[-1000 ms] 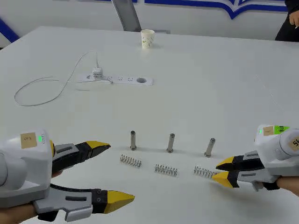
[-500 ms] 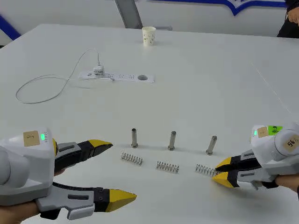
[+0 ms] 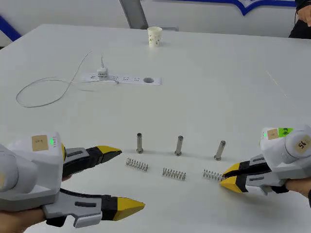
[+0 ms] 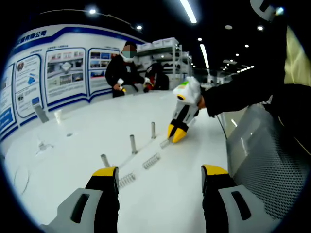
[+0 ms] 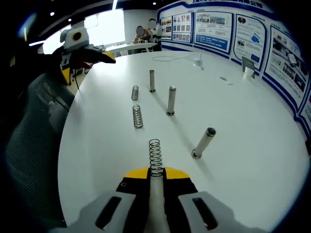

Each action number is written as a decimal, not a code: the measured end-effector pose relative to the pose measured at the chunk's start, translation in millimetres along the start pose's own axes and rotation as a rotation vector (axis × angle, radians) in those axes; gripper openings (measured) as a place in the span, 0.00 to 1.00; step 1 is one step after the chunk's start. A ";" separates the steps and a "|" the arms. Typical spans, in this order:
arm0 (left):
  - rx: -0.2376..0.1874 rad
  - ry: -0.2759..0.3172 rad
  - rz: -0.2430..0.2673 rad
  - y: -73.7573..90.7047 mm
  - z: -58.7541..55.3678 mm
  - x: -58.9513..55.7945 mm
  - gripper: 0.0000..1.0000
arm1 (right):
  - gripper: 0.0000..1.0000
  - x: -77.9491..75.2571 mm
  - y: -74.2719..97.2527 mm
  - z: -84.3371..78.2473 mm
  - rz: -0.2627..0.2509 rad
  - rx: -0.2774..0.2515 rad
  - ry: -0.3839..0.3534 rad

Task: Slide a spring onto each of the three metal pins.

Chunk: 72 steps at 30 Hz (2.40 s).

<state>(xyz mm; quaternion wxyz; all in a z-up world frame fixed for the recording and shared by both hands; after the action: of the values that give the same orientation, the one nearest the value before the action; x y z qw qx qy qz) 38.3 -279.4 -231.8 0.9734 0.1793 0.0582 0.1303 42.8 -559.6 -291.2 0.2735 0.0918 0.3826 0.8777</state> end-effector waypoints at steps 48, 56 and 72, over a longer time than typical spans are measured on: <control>0.018 -0.118 -0.178 -54.6 18.3 -12.3 0.36 | 0.11 60.7 8.9 103.1 0.179 -0.044 0.293; 0.026 -0.148 -0.192 -55.9 17.3 -15.3 0.26 | 0.11 66.6 9.7 106.1 0.197 -0.038 0.322; 0.038 -0.184 -0.209 -57.4 14.3 -18.6 0.12 | 0.11 74.2 14.2 112.0 0.217 -0.025 0.347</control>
<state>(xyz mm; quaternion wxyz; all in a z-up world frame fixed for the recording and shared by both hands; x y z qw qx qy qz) 36.1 -341.0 -238.2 0.9793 0.2020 -0.0105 0.0098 16.6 -457.0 -207.1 0.1084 -0.0235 0.4008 0.9094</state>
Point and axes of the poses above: the centre of the closed fingertips' face, and the gripper's own axes: y roughly backward along the fingers, x roughly to its left, z roughly out of its top, the point moved 7 cm from there along y, roughly backward along the fingers, and after that the axes turned 4 degrees about y, right-handed, at the moved point
